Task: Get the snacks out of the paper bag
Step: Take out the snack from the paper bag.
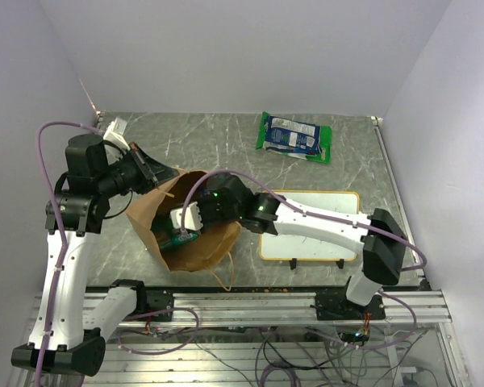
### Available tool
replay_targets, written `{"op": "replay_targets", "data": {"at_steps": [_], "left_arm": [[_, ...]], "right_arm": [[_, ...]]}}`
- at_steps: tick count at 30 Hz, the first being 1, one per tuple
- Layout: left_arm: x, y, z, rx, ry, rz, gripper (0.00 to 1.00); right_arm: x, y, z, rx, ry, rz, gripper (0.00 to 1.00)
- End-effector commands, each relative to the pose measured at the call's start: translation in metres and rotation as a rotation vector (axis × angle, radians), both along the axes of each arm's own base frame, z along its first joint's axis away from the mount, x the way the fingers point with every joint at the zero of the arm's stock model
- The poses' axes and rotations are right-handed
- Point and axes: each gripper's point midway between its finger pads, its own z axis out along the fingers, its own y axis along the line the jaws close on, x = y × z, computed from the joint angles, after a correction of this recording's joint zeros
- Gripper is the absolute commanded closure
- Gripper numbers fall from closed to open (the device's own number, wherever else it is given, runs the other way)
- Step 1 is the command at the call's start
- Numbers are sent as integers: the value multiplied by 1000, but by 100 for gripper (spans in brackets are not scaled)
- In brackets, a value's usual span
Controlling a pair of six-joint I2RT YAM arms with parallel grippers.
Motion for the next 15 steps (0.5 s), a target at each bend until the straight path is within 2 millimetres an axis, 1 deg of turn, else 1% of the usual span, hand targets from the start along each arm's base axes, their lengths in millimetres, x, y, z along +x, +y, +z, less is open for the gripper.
{"op": "replay_targets", "data": {"at_steps": [1, 2, 4, 7, 9, 12, 15], "left_arm": [[-4, 3, 13, 19, -56, 18, 93], [-4, 4, 14, 21, -58, 21, 93], [-2, 4, 15, 20, -61, 28, 93], [1, 8, 14, 27, -52, 55, 93], [2, 9, 16, 31, -44, 67, 93], [3, 12, 17, 36, -33, 86, 93], [3, 14, 13, 47, -18, 95, 93]], "right_arm": [[-28, -15, 18, 27, 95, 62, 100], [-34, -19, 17, 11, 121, 72, 100], [-41, -25, 21, 2, 147, 83, 100], [-48, -36, 38, 24, 171, 74, 100], [-57, -42, 54, 42, 203, 87, 100], [-69, -50, 83, 75, 259, 106, 100], [-75, -58, 121, 157, 272, 100, 100]]}}
